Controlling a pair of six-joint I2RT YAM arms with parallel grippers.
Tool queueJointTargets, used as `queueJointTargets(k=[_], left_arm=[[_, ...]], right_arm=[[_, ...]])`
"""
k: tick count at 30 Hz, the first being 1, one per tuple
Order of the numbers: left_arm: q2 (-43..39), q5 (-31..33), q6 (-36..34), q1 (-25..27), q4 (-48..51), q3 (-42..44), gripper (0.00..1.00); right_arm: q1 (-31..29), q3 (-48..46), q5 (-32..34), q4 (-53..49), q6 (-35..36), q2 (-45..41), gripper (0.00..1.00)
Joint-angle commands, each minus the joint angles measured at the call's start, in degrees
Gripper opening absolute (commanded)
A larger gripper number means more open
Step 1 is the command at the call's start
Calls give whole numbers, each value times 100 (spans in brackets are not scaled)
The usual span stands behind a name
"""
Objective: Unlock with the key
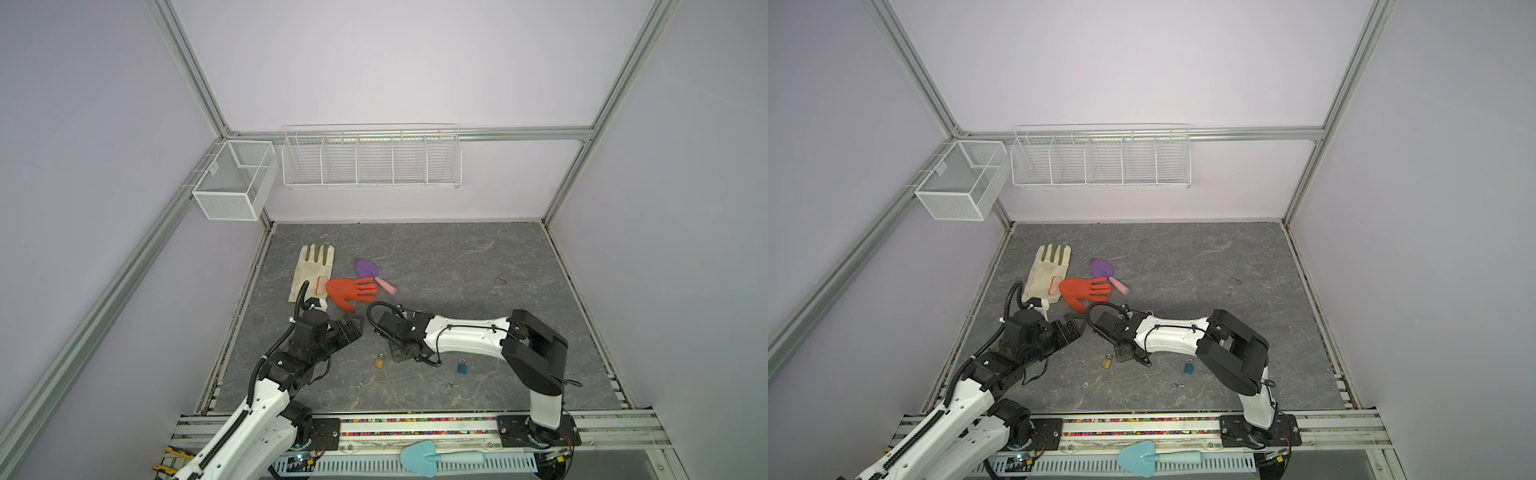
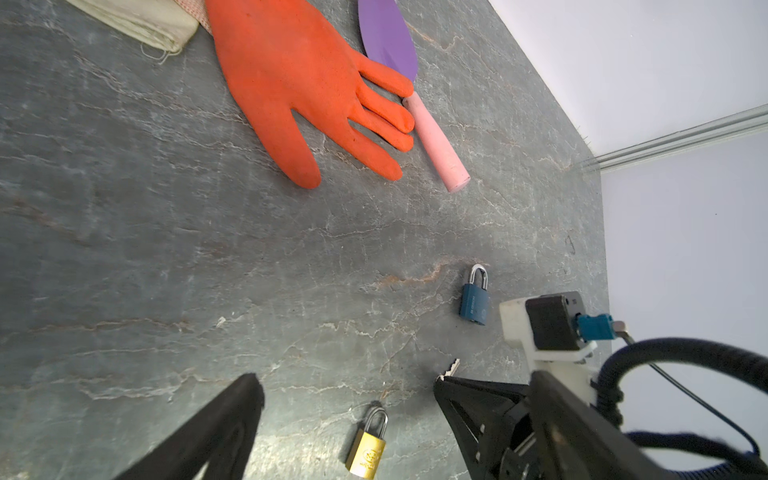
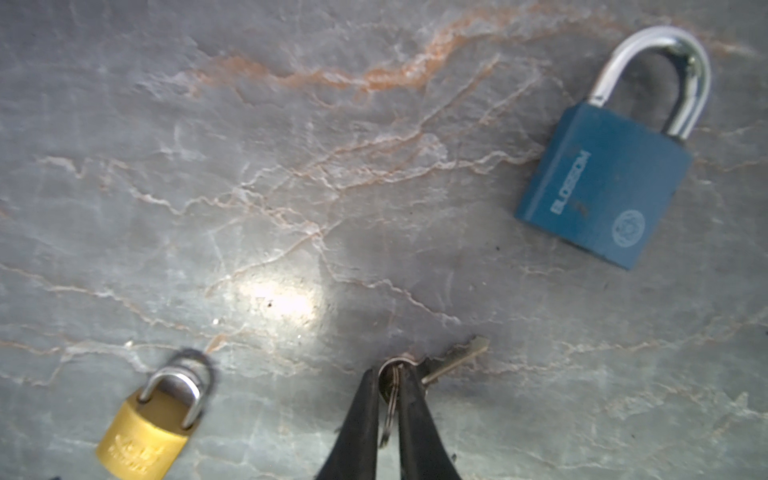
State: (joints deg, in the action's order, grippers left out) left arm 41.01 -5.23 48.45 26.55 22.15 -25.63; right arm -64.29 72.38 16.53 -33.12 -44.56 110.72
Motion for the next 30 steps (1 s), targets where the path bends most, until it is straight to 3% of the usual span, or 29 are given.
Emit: queueJointTargets(k=[1,12,23,30], left_arm=[[57,-17,108,26,-112,-3,99],[172,-165,392,26,-339,-122,99],[188,-782,867,26,-542,-494,99],[449,-1073,1609,235,-1248,-590,99]], right_arm=[[-40,-170,61,-126,8,-1,12],[-40,-503,-28,321,424,-463,6],[63,-714,166,598,1550,-1272,6],[294,-1027,104,761,2325,-2277,6]])
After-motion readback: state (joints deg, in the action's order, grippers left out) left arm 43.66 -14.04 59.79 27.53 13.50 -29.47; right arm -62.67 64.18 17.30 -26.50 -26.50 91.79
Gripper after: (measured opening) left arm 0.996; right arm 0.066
